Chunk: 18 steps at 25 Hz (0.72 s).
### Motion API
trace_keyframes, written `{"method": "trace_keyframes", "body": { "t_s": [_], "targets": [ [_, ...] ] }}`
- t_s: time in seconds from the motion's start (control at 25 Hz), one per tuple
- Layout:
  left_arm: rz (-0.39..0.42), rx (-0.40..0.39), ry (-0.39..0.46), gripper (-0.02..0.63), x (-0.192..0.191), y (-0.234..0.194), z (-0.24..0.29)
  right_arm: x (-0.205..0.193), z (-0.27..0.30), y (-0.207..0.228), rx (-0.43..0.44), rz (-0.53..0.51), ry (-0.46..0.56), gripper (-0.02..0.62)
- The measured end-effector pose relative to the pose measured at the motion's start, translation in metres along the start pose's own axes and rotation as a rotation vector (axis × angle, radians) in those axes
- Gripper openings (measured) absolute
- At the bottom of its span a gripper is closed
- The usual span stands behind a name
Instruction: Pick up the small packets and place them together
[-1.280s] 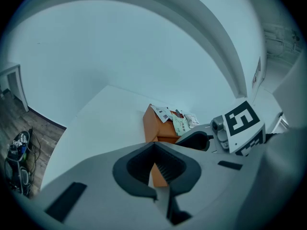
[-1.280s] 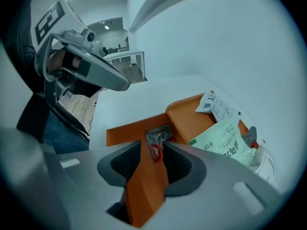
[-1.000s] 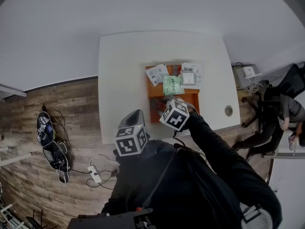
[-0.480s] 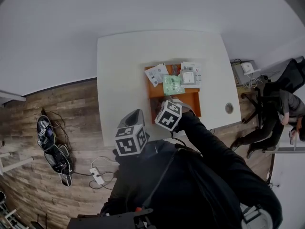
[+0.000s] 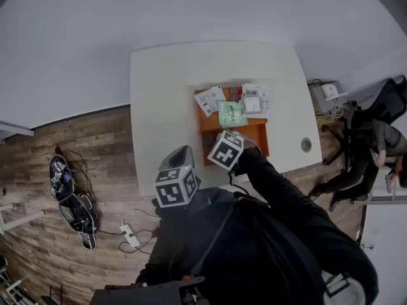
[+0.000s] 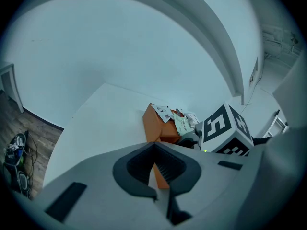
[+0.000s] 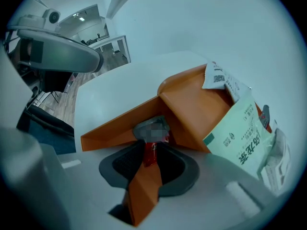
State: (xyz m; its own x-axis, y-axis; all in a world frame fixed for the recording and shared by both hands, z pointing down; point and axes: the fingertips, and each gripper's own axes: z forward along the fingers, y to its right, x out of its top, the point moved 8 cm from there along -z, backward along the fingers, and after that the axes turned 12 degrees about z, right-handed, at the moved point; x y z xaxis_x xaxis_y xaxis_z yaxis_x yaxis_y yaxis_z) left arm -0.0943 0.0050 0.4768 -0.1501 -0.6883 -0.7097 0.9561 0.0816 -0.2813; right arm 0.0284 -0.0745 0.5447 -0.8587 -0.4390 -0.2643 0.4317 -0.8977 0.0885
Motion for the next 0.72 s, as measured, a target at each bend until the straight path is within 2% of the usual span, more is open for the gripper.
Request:
{"method": "trace_keyframes", "body": {
  "t_s": [0.08, 0.16, 0.48, 0.72],
  "targets": [
    [-0.003, 0.001, 0.0, -0.002, -0.001, 0.0, 0.0, 0.0, 0.0, -0.001, 0.013, -0.006, -0.004, 0.079],
    [-0.004, 0.001, 0.0, -0.002, -0.001, 0.001, 0.0, -0.002, -0.001, -0.002, 0.027, -0.014, -0.005, 0.026],
    [-0.003, 0.002, 0.004, -0.002, 0.0, 0.003, 0.0, -0.021, -0.011, -0.012, 0.08, -0.058, -0.058, 0.005],
    [0.005, -0.006, 0.001, -0.002, 0.0, 0.008, 0.002, -0.035, -0.05, -0.003, 0.073, -0.066, -0.017, 0.005]
  ]
}}
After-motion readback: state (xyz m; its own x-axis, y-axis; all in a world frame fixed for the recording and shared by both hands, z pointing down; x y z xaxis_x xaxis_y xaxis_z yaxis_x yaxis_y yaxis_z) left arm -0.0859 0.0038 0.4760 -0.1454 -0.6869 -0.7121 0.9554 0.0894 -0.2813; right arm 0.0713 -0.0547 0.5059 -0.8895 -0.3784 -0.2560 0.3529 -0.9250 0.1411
